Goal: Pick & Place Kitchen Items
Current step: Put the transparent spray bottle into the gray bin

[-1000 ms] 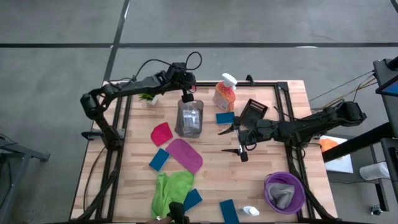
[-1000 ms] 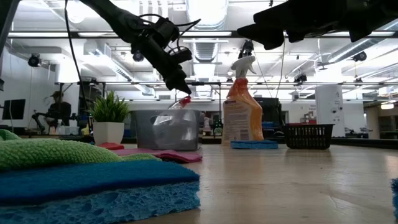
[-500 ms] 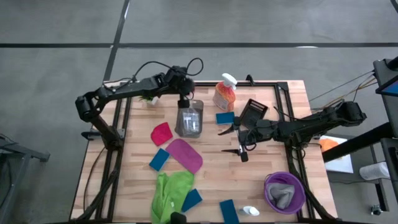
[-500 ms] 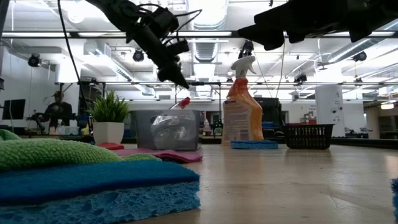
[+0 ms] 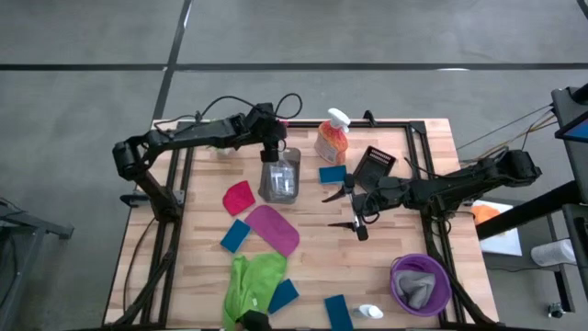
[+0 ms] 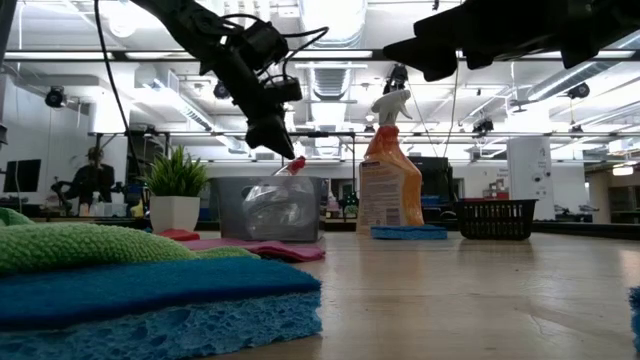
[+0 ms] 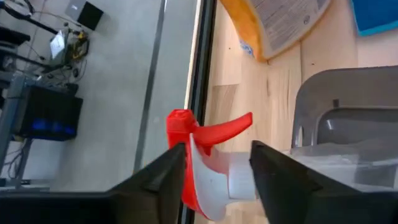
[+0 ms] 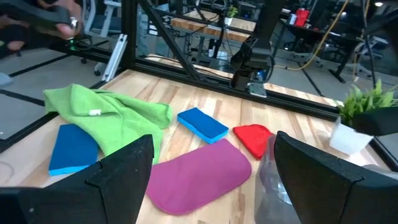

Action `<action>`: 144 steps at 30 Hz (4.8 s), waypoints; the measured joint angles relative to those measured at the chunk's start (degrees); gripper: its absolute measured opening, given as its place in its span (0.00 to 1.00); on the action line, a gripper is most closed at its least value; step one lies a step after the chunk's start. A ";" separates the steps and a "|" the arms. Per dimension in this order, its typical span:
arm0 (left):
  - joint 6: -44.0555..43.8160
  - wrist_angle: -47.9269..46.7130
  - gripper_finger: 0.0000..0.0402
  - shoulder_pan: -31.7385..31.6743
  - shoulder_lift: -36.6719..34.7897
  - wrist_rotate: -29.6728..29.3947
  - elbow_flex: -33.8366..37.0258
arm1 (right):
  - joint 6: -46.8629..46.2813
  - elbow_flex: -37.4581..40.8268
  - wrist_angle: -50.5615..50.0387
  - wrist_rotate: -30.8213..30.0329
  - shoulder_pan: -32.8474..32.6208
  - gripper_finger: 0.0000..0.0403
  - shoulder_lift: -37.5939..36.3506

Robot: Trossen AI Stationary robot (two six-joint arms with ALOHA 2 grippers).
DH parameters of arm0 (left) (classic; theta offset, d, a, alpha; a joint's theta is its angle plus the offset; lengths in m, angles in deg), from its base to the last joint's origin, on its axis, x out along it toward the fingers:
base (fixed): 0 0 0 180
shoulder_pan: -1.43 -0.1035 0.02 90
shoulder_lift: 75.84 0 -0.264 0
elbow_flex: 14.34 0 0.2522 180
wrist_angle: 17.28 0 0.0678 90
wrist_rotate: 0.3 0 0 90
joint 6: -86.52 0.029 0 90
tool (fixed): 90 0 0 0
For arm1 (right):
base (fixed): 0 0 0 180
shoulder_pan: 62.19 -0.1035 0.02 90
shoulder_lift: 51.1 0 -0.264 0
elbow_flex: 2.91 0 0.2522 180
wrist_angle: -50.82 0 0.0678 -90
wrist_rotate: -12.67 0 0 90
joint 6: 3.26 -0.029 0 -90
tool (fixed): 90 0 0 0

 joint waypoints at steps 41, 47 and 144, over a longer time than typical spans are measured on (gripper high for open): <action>-1.64 -7.78 0.56 -13.80 4.55 32.46 -4.76 | -1.09 -0.24 -1.92 6.42 0.04 0.81 0.00; -1.53 -8.80 0.56 -13.10 4.53 33.71 -4.97 | -1.09 -0.24 -1.92 6.44 0.04 0.81 -0.01; 9.11 -32.23 0.44 -12.36 15.68 42.90 -22.20 | -2.84 -2.16 -8.11 13.89 0.06 0.81 -0.02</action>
